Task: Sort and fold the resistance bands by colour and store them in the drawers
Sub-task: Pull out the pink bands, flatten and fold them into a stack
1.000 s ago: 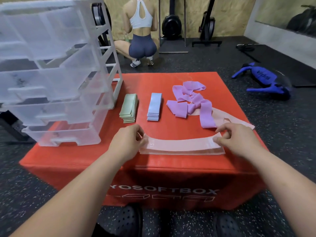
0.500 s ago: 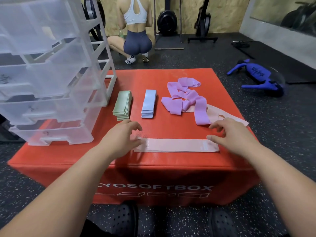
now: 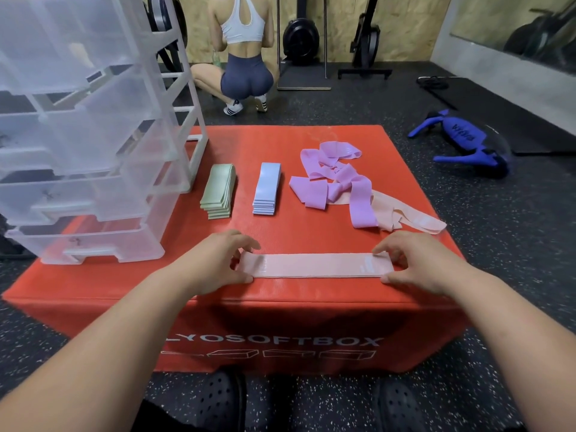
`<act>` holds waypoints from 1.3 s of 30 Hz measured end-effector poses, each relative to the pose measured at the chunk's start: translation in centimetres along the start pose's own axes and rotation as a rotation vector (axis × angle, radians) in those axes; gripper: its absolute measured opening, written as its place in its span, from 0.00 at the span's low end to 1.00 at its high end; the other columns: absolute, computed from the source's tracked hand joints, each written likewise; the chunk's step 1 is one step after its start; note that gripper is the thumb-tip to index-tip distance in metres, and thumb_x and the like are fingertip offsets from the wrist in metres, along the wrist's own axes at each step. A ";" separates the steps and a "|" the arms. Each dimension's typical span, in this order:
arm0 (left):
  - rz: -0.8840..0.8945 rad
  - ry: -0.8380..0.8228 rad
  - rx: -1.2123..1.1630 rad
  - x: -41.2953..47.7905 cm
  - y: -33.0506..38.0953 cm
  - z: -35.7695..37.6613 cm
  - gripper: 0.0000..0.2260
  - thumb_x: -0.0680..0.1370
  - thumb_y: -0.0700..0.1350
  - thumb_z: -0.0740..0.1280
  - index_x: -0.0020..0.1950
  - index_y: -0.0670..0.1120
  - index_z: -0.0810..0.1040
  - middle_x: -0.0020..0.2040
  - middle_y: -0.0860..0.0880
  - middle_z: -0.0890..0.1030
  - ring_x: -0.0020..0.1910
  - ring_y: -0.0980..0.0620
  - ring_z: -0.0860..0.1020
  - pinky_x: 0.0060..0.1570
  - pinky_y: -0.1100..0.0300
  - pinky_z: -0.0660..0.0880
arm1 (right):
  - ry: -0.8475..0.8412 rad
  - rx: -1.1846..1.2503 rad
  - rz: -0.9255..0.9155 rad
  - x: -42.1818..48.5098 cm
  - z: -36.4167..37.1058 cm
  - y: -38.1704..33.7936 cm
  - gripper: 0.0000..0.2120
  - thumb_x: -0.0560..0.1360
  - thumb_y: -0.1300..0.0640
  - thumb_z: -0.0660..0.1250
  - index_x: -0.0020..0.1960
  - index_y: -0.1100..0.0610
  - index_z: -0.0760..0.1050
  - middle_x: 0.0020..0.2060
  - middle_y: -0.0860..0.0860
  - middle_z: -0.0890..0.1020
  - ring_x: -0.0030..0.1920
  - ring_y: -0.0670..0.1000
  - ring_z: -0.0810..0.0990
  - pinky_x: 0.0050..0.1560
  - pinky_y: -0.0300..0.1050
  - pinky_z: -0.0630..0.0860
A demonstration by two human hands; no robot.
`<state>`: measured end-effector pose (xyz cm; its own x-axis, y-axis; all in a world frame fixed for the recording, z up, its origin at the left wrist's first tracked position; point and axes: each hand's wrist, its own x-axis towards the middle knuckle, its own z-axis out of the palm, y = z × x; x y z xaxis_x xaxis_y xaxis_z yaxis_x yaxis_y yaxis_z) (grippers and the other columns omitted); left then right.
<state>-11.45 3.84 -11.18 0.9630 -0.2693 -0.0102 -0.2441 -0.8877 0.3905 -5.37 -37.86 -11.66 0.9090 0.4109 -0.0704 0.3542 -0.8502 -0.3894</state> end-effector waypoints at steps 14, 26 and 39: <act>0.082 0.038 0.042 2.2 0.6 0.6 0.27 0.72 0.64 0.78 0.68 0.59 0.79 0.60 0.60 0.78 0.58 0.57 0.76 0.61 0.56 0.75 | 0.051 0.044 -0.013 0.8 -1.4 0.6 0.23 0.67 0.47 0.83 0.60 0.39 0.81 0.50 0.39 0.80 0.48 0.36 0.78 0.50 0.32 0.72; 0.229 0.081 0.004 10.3 8.1 4.0 0.19 0.77 0.57 0.76 0.67 0.57 0.80 0.60 0.56 0.80 0.62 0.52 0.75 0.63 0.55 0.73 | 0.206 -0.234 0.442 3.2 -2.7 8.0 0.19 0.75 0.50 0.74 0.65 0.42 0.79 0.65 0.53 0.74 0.61 0.62 0.77 0.59 0.55 0.78; 0.264 0.144 -0.161 13.8 11.9 6.5 0.16 0.79 0.52 0.74 0.66 0.55 0.81 0.57 0.60 0.80 0.54 0.58 0.78 0.56 0.55 0.76 | 0.518 0.063 0.240 4.8 -5.0 4.2 0.03 0.75 0.53 0.76 0.45 0.45 0.85 0.42 0.41 0.86 0.44 0.47 0.84 0.51 0.46 0.78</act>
<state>-1.83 -12.88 -12.67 0.8781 -0.4163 0.2358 -0.4768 -0.7211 0.5027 1.60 -41.08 -9.07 0.9569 -0.0198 0.2896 0.1253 -0.8719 -0.4735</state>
